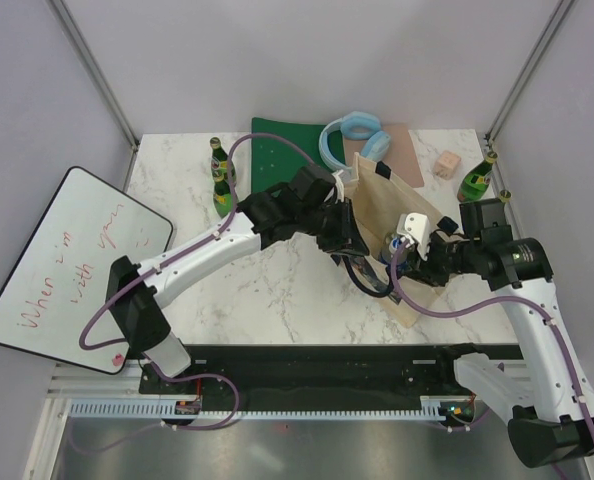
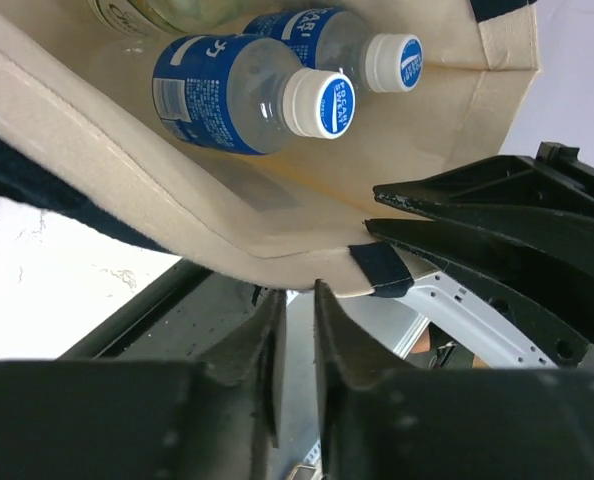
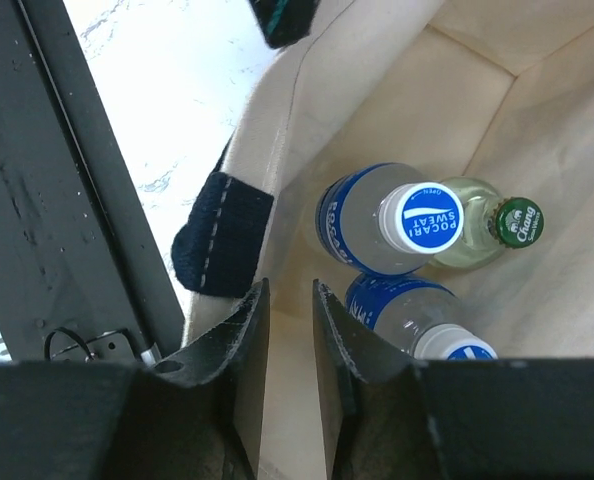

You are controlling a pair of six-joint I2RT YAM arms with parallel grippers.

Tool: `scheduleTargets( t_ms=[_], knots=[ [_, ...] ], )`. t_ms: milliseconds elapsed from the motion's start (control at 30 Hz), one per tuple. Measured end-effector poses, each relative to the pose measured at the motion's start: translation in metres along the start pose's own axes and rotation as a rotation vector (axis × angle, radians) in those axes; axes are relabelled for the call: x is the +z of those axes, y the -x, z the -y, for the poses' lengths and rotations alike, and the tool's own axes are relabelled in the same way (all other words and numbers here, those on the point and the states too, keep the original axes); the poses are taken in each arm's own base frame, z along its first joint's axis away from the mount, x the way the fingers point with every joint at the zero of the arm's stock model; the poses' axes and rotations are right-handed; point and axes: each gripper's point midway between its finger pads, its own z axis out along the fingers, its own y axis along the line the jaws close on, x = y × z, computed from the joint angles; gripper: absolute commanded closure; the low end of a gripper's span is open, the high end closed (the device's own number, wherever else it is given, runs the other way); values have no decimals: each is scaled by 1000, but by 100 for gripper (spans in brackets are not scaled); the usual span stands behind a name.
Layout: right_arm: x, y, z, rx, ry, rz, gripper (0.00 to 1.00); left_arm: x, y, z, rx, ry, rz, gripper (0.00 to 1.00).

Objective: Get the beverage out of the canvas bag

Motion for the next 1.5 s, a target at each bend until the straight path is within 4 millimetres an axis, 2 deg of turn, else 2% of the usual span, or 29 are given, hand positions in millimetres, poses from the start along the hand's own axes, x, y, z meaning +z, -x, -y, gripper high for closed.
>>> scheduleTargets(
  t_ms=[33, 133, 267, 400, 600, 800, 1133, 1333, 1500],
  knots=[
    [1, 1, 1, 6, -2, 2, 66, 0, -1, 1, 1, -3, -5, 89],
    [3, 3, 4, 39, -9, 8, 64, 0, -3, 1, 3, -5, -13, 93],
    [8, 9, 15, 104, -23, 16, 61, -1, -7, -1, 12, -4, -33, 94],
    [5, 28, 32, 144, -55, 50, 51, 0, -14, -5, 22, 5, -69, 95],
    [2, 53, 54, 176, -98, 102, 43, 6, -25, -17, 39, 25, -126, 96],
    [15, 44, 62, 220, -78, 63, 37, 9, -32, -27, 42, 50, -160, 96],
    [29, 28, 81, 281, -102, -19, 37, 12, -35, -33, 49, 64, -175, 96],
    [28, 26, 104, 313, -189, -49, 39, 12, -35, -33, 56, 64, -176, 96],
    [39, 15, 120, 358, -221, -98, 41, 12, -35, -34, 67, 64, -177, 96]
  ],
)
